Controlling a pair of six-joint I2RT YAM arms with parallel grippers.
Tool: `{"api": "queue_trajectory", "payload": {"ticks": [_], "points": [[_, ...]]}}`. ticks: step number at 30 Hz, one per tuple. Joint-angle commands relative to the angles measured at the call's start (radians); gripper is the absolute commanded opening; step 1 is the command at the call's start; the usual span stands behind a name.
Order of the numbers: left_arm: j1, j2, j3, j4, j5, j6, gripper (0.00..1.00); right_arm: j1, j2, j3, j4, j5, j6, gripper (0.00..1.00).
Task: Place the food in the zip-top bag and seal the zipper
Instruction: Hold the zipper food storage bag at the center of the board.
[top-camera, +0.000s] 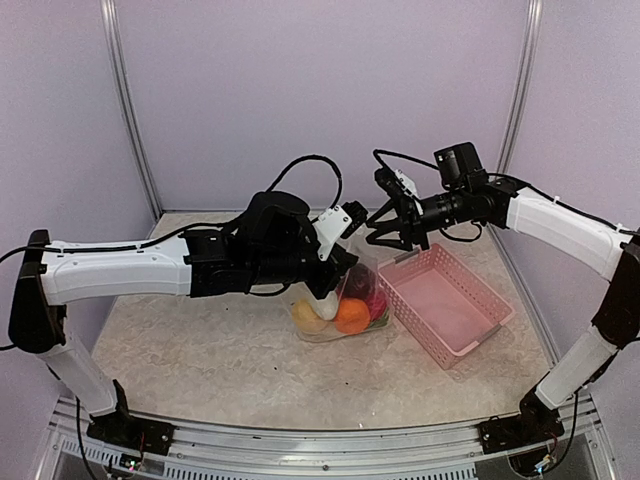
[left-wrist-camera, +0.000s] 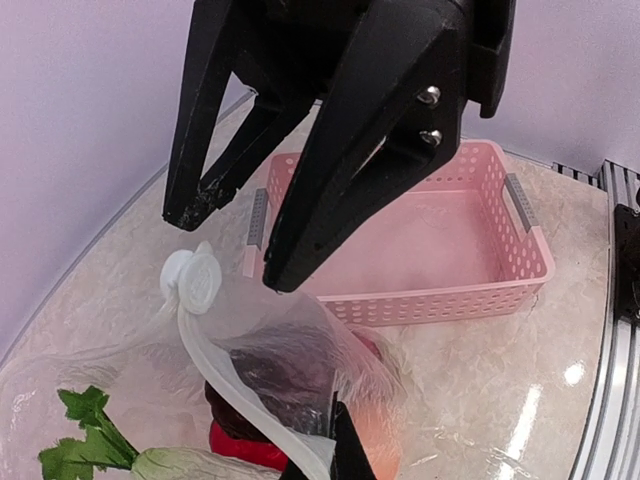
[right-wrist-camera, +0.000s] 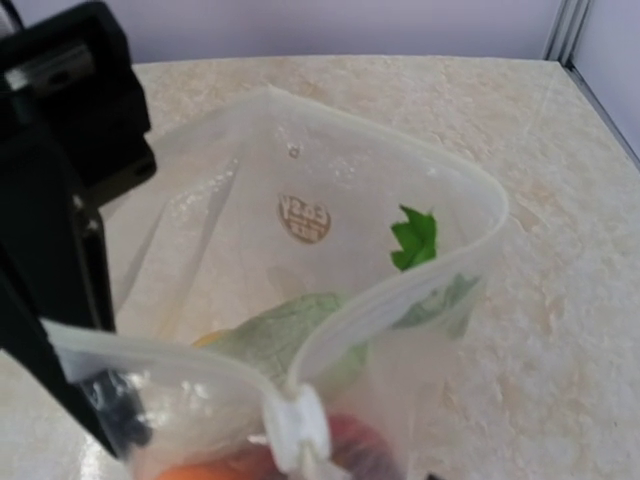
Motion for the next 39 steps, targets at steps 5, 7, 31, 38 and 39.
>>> {"api": "queue_trajectory", "payload": {"ticks": [5,7,31,38,39], "points": [[0.003,-0.041,-0.017,0.041,0.026,0.0,0.0,-0.009,0.06,0.026,0.035,-0.052,0.008,0.36],[0.005,-0.043,-0.019,0.042,0.027,0.001,0.0,-0.009,0.073,0.035,0.029,-0.054,0.005,0.36],[0.021,-0.042,-0.028,0.037,0.034,-0.002,0.0,-0.008,0.113,0.052,0.01,-0.159,-0.007,0.03],[0.031,-0.055,-0.026,-0.025,-0.05,-0.019,0.05,-0.009,0.055,0.053,-0.035,-0.091,-0.049,0.0],[0.032,-0.061,-0.027,-0.038,-0.059,-0.027,0.08,-0.008,0.046,0.062,-0.052,-0.082,-0.057,0.0]]}}
